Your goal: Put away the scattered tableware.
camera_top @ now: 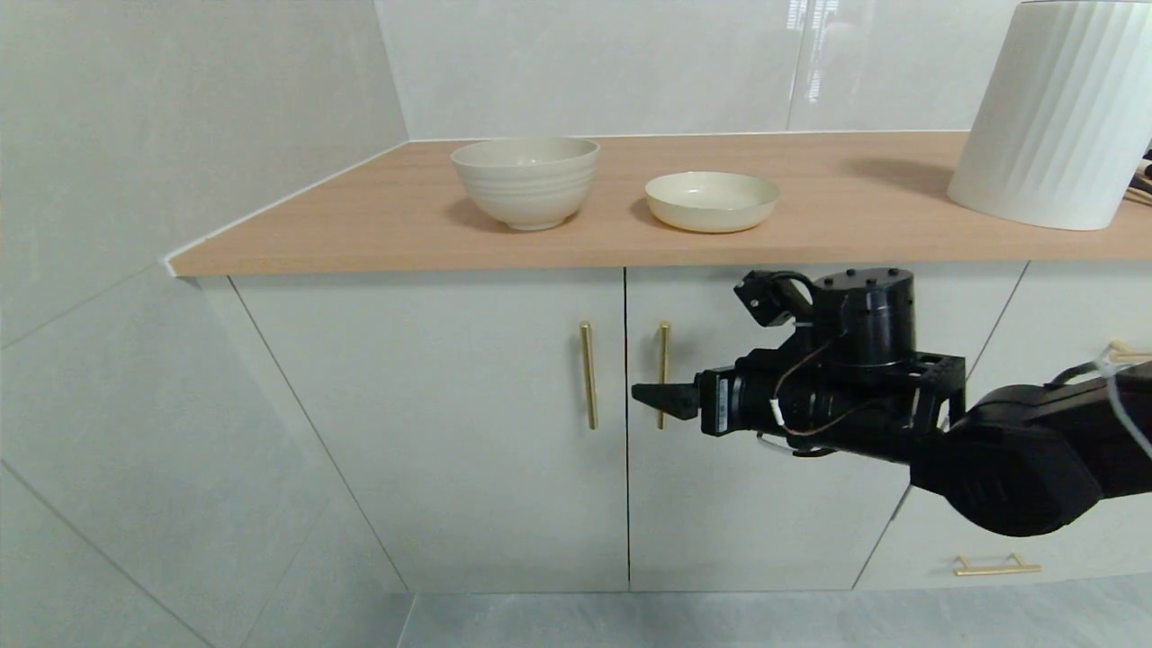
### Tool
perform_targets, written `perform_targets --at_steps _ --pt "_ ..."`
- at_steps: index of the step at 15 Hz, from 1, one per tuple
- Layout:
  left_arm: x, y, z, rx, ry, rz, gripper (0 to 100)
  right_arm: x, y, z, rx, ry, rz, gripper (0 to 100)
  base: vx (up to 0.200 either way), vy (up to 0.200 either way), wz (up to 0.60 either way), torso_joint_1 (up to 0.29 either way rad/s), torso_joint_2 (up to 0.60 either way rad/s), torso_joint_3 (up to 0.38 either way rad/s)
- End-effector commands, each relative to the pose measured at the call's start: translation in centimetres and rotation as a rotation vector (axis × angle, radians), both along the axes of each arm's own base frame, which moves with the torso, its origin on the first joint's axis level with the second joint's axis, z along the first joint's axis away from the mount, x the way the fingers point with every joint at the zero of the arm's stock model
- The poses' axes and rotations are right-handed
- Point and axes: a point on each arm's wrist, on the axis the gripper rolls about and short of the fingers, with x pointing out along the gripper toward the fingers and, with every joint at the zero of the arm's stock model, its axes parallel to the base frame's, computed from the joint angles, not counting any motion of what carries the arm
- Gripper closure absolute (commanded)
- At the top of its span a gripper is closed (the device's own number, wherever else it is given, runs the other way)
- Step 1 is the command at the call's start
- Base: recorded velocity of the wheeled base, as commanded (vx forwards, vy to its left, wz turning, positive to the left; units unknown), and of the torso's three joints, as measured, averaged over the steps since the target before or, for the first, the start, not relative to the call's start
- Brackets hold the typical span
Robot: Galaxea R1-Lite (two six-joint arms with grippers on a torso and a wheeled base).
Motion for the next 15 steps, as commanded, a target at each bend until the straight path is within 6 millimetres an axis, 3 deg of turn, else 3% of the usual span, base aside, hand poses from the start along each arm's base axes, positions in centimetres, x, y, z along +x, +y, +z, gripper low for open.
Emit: perform_targets --at_steps 1,13,15 --pt "0.0 0.0 0.0 0.000 0.000 0.001 0 0.6 1.5 -3.0 -0.031 0.033 0.001 0 0.000 0.000 0.00 0.000 0.00 0.000" --pt "0.0 0.0 0.0 0.000 0.000 0.001 0 1.8 2.2 -3.3 0.061 -0.057 -0.103 0 0.000 0.000 0.00 0.000 0.00 0.000" --pt "0.0 0.0 0.0 0.000 0.000 0.001 0 1.9 3.1 -3.8 0.075 -0.058 -0.088 0 0.000 0.000 0.00 0.000 0.00 0.000"
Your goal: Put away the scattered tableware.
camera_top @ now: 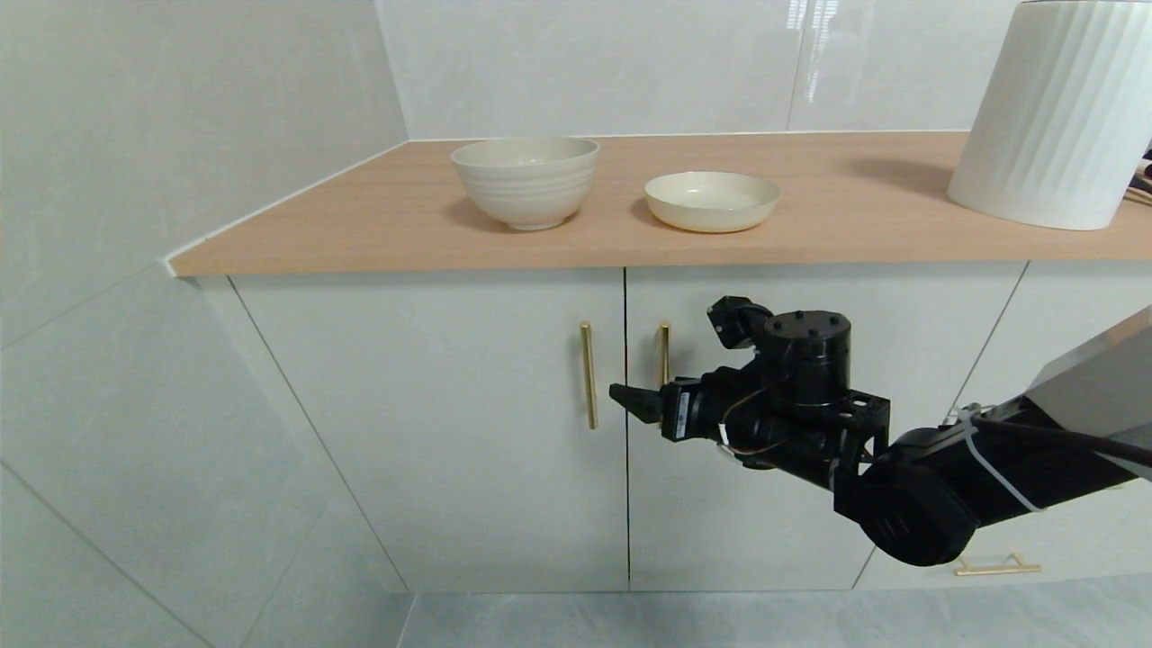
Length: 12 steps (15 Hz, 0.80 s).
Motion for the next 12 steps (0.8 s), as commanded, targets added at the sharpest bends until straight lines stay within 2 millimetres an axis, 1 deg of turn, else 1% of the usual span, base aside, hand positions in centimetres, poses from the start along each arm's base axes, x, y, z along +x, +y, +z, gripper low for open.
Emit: perform_targets --at_steps 1,3,4,9,12 --pt "0.0 0.0 0.0 -0.001 0.000 0.001 0 0.2 0.9 -0.7 0.010 -0.011 0.015 0 0.000 0.000 0.00 0.000 0.00 0.000" --pt "0.0 0.0 0.0 -0.001 0.000 0.001 0 0.2 1.4 -1.1 0.024 -0.026 0.025 0 0.000 0.000 0.00 0.000 0.00 0.000" --pt "0.0 0.0 0.0 -0.001 0.000 0.001 0 0.1 1.5 -0.9 0.049 -0.024 0.030 0 0.000 0.000 0.00 0.000 0.00 0.000" --pt "0.0 0.0 0.0 -0.001 0.000 0.001 0 -1.1 0.9 -1.0 0.054 0.012 0.095 0 0.000 0.000 0.00 0.000 0.00 0.000" --pt "0.0 0.0 0.0 -0.001 0.000 0.001 0 -2.3 0.2 -0.4 0.094 0.043 0.191 0 0.000 0.000 0.00 0.000 0.00 0.000"
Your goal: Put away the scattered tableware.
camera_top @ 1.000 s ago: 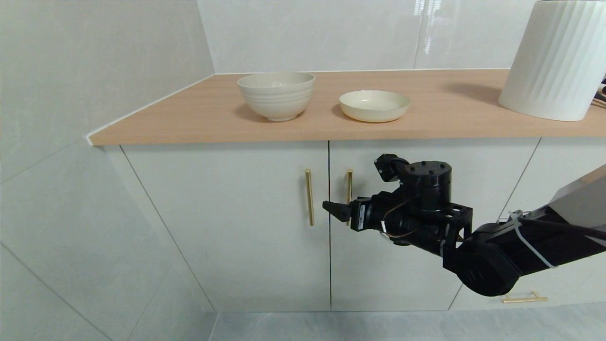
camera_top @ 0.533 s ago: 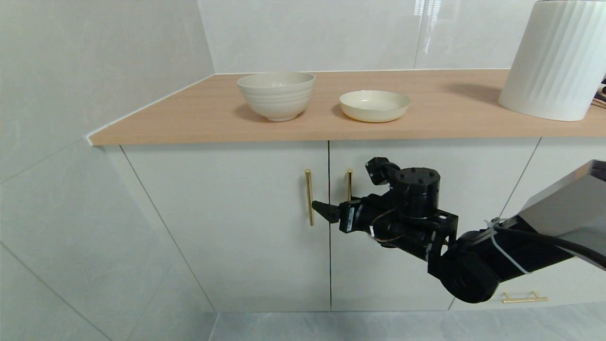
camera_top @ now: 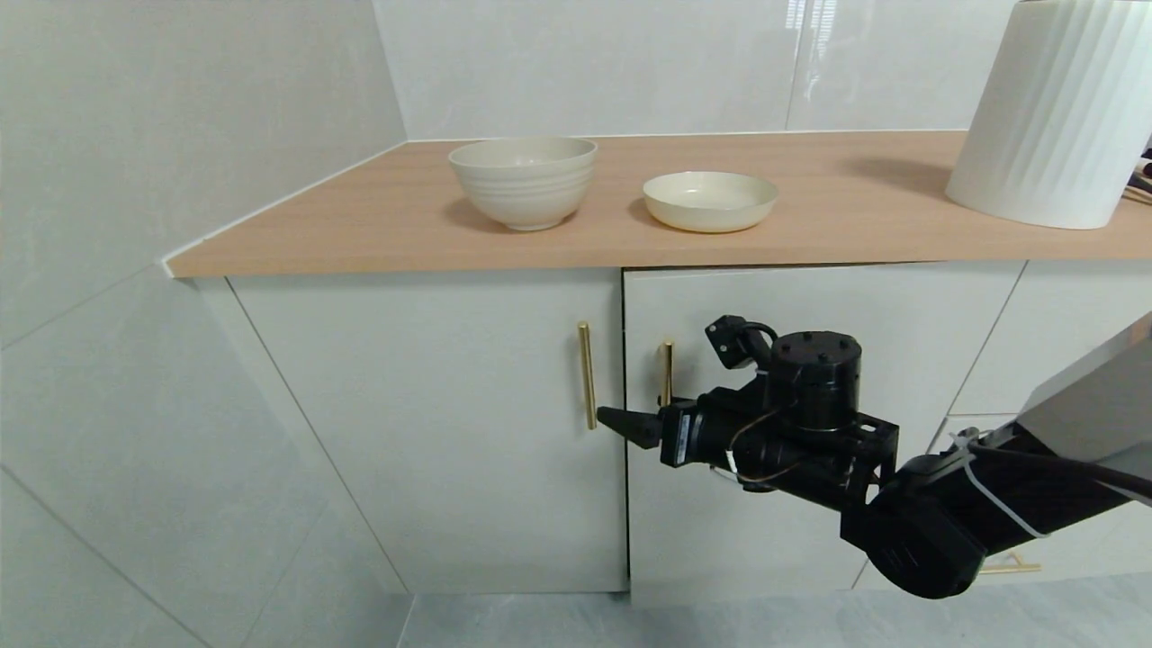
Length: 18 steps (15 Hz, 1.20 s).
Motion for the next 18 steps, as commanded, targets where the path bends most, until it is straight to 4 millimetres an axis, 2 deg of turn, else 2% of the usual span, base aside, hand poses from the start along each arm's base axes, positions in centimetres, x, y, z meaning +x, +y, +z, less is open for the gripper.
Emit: perform_targets --at_steps 1,5,7,11,14,16,17,18 --pt "0.0 0.0 0.0 0.000 0.000 0.001 0 -1.0 -0.7 0.7 0.023 -0.019 0.036 0 0.000 0.000 0.00 0.000 0.00 0.000" --pt "0.0 0.0 0.0 0.000 0.000 0.001 0 -2.1 -1.5 -0.4 0.023 -0.014 0.073 0 0.000 0.000 0.00 0.000 0.00 0.000" --pt "0.0 0.0 0.0 0.000 0.000 0.001 0 -2.5 -1.8 -0.4 0.028 -0.012 0.109 0 0.000 0.000 0.00 0.000 0.00 0.000" --pt "0.0 0.0 0.0 0.000 0.000 0.001 0 -4.9 -3.6 0.6 0.034 -0.001 0.182 0 0.000 0.000 0.00 0.000 0.00 0.000" --pt "0.0 0.0 0.0 0.004 0.000 0.001 0 -6.2 -4.5 0.7 0.031 0.016 0.241 0 0.000 0.000 0.00 0.000 0.00 0.000" --pt "0.0 0.0 0.1 0.056 -0.004 0.000 0 -6.5 -4.7 0.9 0.037 0.014 0.266 0 0.000 0.000 0.00 0.000 0.00 0.000" --pt "-0.3 0.0 1.1 0.103 -0.044 -0.007 0 -6.8 -4.9 0.9 0.034 0.017 0.267 0 0.000 0.000 0.00 0.000 0.00 0.000" --pt "-0.7 -0.1 3.2 0.098 -0.087 -0.031 0 -7.0 -5.0 0.9 0.035 0.018 0.269 0 0.000 0.000 0.00 0.000 0.00 0.000"
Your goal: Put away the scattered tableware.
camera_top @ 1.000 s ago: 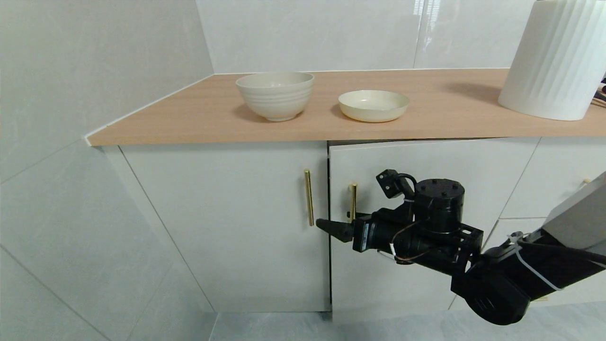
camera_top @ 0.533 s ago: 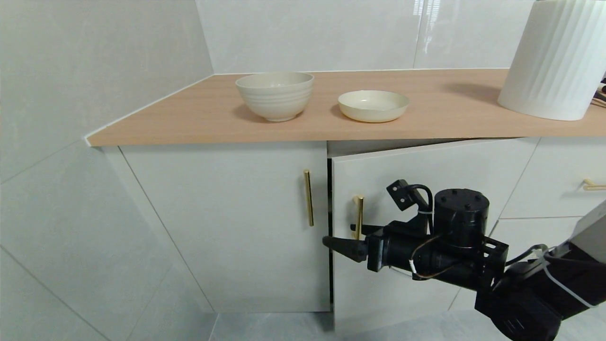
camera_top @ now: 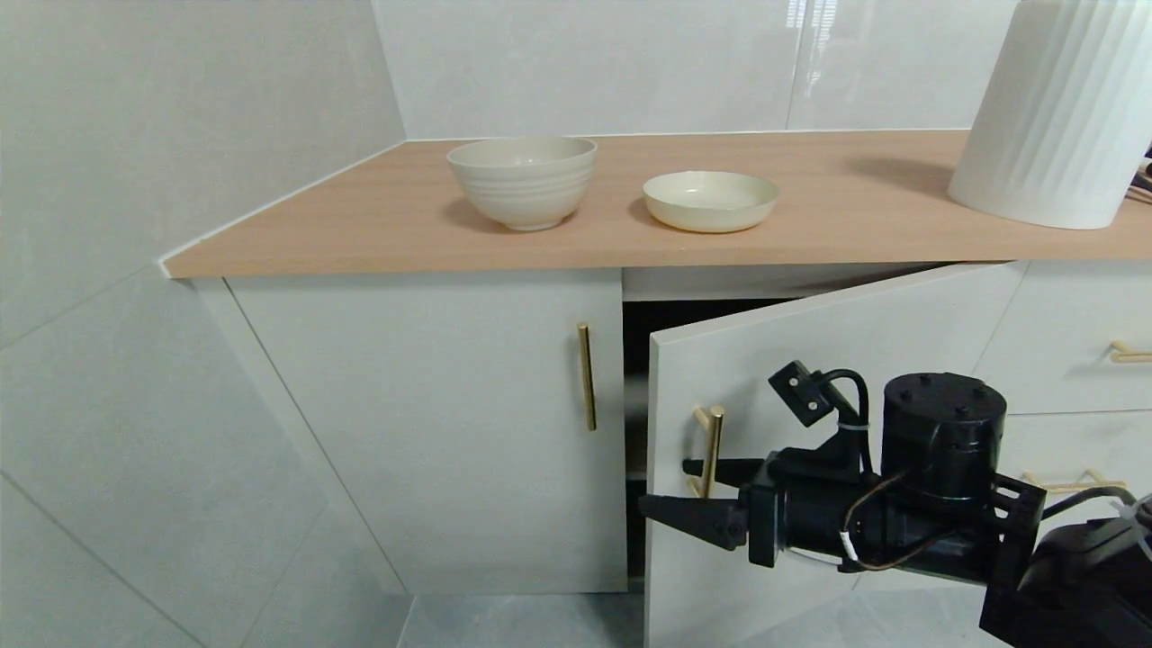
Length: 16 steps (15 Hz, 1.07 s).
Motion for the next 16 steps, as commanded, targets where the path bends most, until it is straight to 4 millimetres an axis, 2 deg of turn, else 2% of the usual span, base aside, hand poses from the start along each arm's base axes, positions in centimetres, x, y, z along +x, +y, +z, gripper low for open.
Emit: perform_targets --at_steps 1,2,3,4,6,8,9,10,11,13,14,16 --pt "-0.4 -0.2 5.9 -0.008 -0.054 -0.099 0 -0.5 -0.4 0.5 0.010 -0.015 0.002 0 0.000 0.000 0.00 0.000 0.00 0.000" --pt "0.2 -0.3 8.5 -0.030 -0.034 -0.162 0 -0.7 -0.5 0.5 0.009 -0.013 0.004 0 0.000 0.000 0.00 0.000 0.00 0.000" --pt "1.7 -0.4 10.7 -0.033 0.015 -0.221 0 -0.8 -0.6 0.5 0.007 -0.011 0.002 0 0.000 0.000 0.00 0.000 0.00 0.000" --pt "3.7 -0.6 12.7 -0.037 0.066 -0.282 0 -1.1 -0.9 0.1 -0.006 0.003 0.002 0 0.000 0.000 0.00 0.000 0.00 0.000" --pt "8.1 -0.9 15.1 -0.054 0.155 -0.373 0 -1.4 -1.2 -0.1 -0.012 0.011 0.004 0 0.000 0.000 0.00 0.000 0.00 0.000" --pt "14.0 -2.0 15.5 -0.089 0.278 -0.479 0 -1.4 -1.2 -0.1 -0.012 0.009 0.004 0 0.000 0.000 0.00 0.000 0.00 0.000" --pt "15.5 -2.8 15.4 -0.101 0.311 -0.522 0 -1.5 -1.2 0.0 -0.010 0.006 0.004 0 0.000 0.000 0.00 0.000 0.00 0.000" --pt "18.0 -4.6 14.8 -0.131 0.366 -0.603 0 -1.5 -1.3 0.3 -0.002 -0.003 0.002 0 0.000 0.000 0.00 0.000 0.00 0.000" --pt "21.3 -7.5 14.1 -0.179 0.386 -0.689 0 -1.6 -1.5 0.8 0.008 -0.016 -0.001 0 0.000 0.000 0.00 0.000 0.00 0.000" --pt "24.8 -10.0 12.7 -0.199 0.359 -0.697 0 -1.8 -1.6 1.2 0.016 -0.027 0.000 0 0.000 0.000 0.00 0.000 0.00 0.000" --pt "25.6 -10.9 11.8 -0.197 0.354 -0.685 100 -1.8 -1.6 1.2 0.016 -0.028 0.000 0 0.000 0.000 0.00 0.000 0.00 0.000" --pt "26.3 -11.5 11.0 -0.193 0.372 -0.682 100 -1.8 -1.6 1.2 0.016 -0.028 0.000 0 0.000 0.000 0.00 0.000 0.00 0.000"
